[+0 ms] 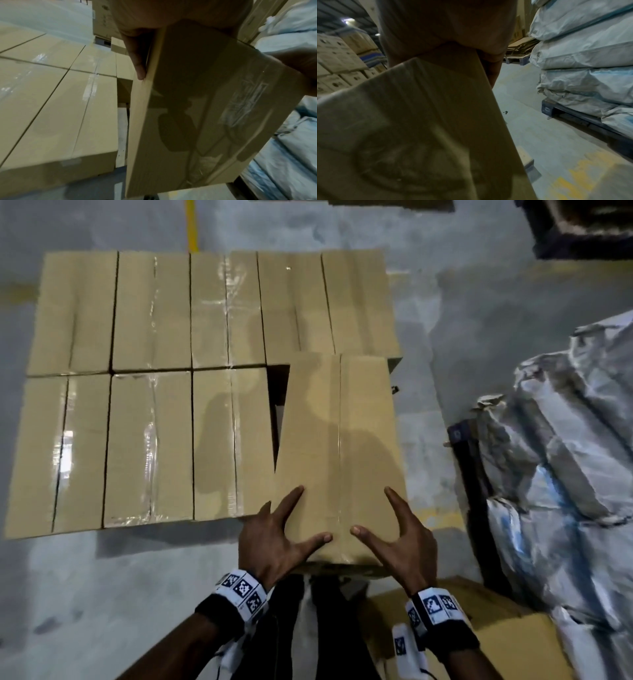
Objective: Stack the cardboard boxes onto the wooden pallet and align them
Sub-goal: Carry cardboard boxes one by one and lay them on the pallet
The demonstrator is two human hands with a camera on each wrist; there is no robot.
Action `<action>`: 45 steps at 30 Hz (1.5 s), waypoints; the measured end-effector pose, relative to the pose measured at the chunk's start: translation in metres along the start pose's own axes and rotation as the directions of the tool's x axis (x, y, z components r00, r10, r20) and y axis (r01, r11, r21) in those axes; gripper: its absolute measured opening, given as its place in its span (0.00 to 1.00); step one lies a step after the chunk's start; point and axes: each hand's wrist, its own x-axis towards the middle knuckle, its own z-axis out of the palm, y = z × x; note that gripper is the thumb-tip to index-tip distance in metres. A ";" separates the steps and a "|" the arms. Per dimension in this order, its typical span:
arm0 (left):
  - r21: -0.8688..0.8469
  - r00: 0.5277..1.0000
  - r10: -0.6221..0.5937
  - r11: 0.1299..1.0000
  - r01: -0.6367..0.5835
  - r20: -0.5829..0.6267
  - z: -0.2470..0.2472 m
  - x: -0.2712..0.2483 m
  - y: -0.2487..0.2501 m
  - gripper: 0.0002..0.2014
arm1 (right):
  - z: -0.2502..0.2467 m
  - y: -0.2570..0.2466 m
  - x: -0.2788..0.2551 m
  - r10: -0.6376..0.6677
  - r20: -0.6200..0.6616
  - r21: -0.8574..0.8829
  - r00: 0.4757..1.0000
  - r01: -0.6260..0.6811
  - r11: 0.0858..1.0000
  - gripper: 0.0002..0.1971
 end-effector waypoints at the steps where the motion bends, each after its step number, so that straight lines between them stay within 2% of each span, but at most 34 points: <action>1: -0.013 1.000 -0.013 1.000 0.013 0.002 0.011 0.011 -0.005 0.53 | 0.008 0.009 0.014 -0.013 0.013 -0.005 1.000 0.013 1.000 0.51; 6: -0.086 0.994 -0.113 0.990 0.111 -0.008 0.077 0.068 -0.035 0.49 | 0.055 0.063 0.082 -0.047 0.093 0.045 0.995 0.043 0.998 0.50; 10: -0.095 0.985 -0.174 0.981 0.171 -0.016 0.133 0.099 -0.064 0.47 | 0.101 0.109 0.124 -0.102 0.125 -0.050 0.987 0.109 0.993 0.52; 17: -0.121 0.960 -0.278 0.953 0.277 0.009 0.197 0.136 -0.098 0.53 | 0.168 0.167 0.172 -0.252 0.138 -0.156 0.958 0.273 0.949 0.50; 24: -0.071 0.961 -0.260 0.961 0.268 0.097 0.223 0.153 -0.119 0.53 | 0.194 0.191 0.176 -0.191 0.139 -0.056 0.972 0.200 0.978 0.51; 28: -0.014 0.958 -0.253 0.966 0.257 0.133 0.237 0.151 -0.132 0.55 | 0.200 0.208 0.171 -0.145 0.298 -0.003 0.944 0.152 0.988 0.53; 32: 0.085 0.972 -0.177 0.982 0.166 0.153 0.246 0.136 -0.143 0.52 | 0.205 0.231 0.176 -0.113 0.426 -0.019 0.898 0.134 0.991 0.65; 35: 0.136 0.980 -0.132 0.984 0.112 0.149 0.251 0.118 -0.147 0.50 | 0.210 0.247 0.182 -0.053 0.494 -0.188 0.868 0.166 0.968 0.70; 37: 0.222 0.987 -0.109 0.972 0.081 0.120 0.254 0.112 -0.152 0.53 | 0.208 0.247 0.184 -0.056 0.539 -0.280 0.841 0.241 0.929 0.69; 41: 0.415 0.992 -0.093 0.908 0.049 0.087 0.257 0.117 -0.163 0.63 | 0.205 0.232 0.185 -0.035 0.569 -0.363 0.821 0.289 0.886 0.72; 43: 0.442 0.993 -0.088 0.896 0.045 0.077 0.257 0.124 -0.169 0.69 | 0.206 0.230 0.184 -0.022 0.574 -0.418 0.819 0.315 0.852 0.74; 45: 0.444 0.990 -0.112 0.894 0.063 0.084 0.256 0.133 -0.172 0.75 | 0.205 0.230 0.184 0.001 0.580 -0.437 0.815 0.310 0.844 0.72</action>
